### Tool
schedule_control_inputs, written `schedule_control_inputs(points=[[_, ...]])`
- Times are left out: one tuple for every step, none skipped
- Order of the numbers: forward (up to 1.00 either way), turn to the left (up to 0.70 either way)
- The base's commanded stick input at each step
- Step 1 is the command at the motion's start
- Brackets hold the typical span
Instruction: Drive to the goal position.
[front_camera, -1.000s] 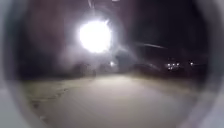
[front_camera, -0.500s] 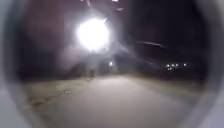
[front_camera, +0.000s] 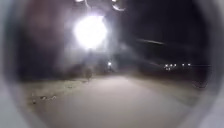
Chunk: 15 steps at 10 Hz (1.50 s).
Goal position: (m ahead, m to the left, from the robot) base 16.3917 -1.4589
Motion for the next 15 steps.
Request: schedule_control_inputs(points=[[1.00,0.00],[1.00,0.00],[1.00,0.00],[1.00,0.00],[1.00,0.00],[1.00,0.00],[1.00,0.00],[1.00,0.00],[1.00,0.00],[1.00,0.04],[1.00,0.14],[1.00,0.24],[1.00,0.35],[1.00,0.31],[1.00,0.12]])
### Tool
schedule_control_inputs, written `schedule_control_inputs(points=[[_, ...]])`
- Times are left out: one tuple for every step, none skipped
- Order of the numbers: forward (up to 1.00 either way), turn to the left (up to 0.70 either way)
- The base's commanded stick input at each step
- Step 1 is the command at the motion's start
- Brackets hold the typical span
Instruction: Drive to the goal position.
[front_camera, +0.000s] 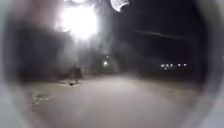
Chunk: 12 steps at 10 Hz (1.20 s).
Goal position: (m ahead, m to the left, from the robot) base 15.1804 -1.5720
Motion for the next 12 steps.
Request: schedule_control_inputs(points=[[1.00,0.00],[1.00,0.00],[1.00,0.00],[1.00,0.00],[1.00,0.23],[1.00,0.40],[1.00,0.40],[1.00,0.40],[1.00,0.14],[1.00,0.00],[1.00,0.00],[1.00,0.00]])
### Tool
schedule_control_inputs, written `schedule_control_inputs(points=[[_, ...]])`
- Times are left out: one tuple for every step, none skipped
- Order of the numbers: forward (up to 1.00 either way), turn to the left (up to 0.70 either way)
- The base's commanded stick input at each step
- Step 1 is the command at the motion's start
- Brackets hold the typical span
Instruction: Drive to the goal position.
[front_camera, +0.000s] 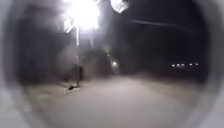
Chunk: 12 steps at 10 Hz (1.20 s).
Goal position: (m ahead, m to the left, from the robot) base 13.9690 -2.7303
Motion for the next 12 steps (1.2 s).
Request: schedule_control_inputs(points=[[1.00,0.00],[1.00,0.00],[1.00,0.00],[1.00,0.00],[1.00,0.00],[1.00,0.00],[1.00,0.00],[1.00,0.00],[1.00,0.00],[1.00,0.00],[1.00,0.00],[1.00,0.00]])
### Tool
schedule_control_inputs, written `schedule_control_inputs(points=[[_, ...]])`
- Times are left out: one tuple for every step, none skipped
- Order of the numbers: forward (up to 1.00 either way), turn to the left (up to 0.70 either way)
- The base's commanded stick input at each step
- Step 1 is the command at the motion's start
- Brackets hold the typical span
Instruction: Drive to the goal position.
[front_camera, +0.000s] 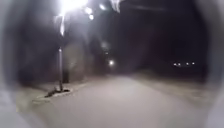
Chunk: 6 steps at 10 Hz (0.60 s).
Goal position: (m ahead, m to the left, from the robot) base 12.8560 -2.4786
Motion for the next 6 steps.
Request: schedule_control_inputs(points=[[1.00,0.00],[1.00,0.00],[1.00,0.00],[1.00,0.00],[1.00,0.00],[1.00,0.00]])
